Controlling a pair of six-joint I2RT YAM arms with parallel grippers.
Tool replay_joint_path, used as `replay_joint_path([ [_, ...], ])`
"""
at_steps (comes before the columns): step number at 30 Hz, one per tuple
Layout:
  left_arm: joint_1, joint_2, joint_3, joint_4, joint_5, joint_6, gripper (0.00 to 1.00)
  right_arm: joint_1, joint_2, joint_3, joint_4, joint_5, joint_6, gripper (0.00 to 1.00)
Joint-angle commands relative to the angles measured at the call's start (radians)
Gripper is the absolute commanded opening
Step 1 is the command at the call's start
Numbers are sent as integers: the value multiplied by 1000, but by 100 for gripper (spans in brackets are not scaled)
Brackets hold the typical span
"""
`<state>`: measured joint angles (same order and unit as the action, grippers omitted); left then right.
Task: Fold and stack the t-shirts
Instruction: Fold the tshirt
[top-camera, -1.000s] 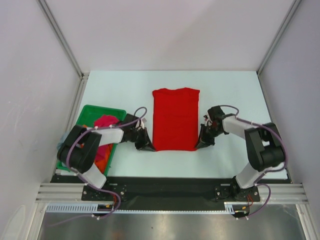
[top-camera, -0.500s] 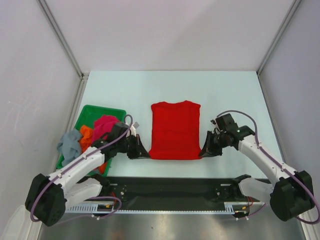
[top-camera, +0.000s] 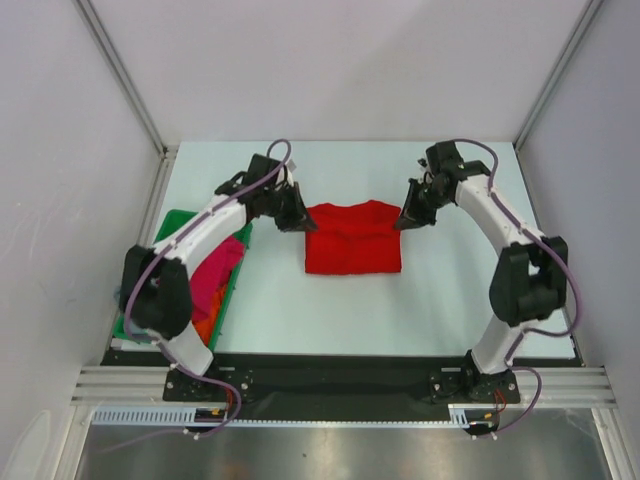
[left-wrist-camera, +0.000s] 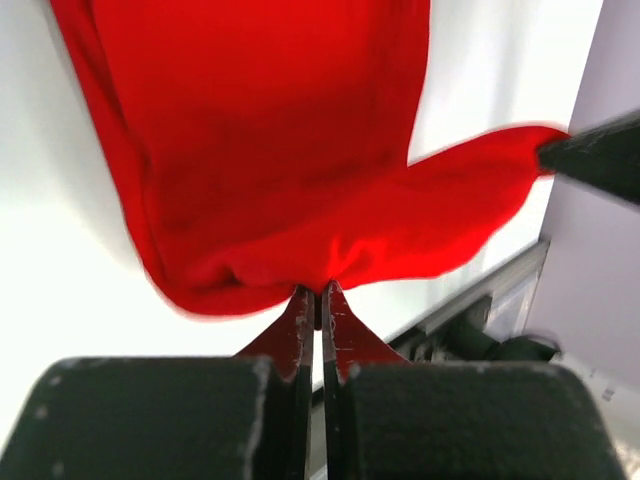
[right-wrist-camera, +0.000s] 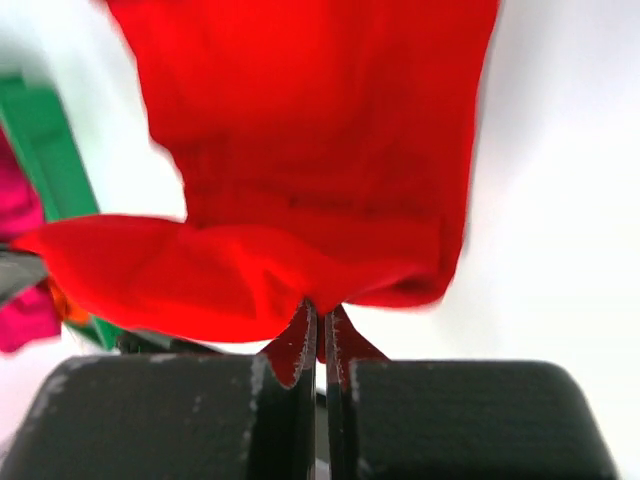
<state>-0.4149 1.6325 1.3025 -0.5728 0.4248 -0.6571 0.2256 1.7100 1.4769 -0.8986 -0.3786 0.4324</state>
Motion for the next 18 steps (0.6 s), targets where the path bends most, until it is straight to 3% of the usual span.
replay_joint_path([
  [1,34,163,200,-47,17,65,0,-29,165,164,-3,-19,-76,0],
  [6,71,351,388,-70,26,76,0,-46,345,325,-8,-43,-100,0],
  [18,119,492,474,-7,86,30,0,-88,566,542,7,-134,-44,0],
])
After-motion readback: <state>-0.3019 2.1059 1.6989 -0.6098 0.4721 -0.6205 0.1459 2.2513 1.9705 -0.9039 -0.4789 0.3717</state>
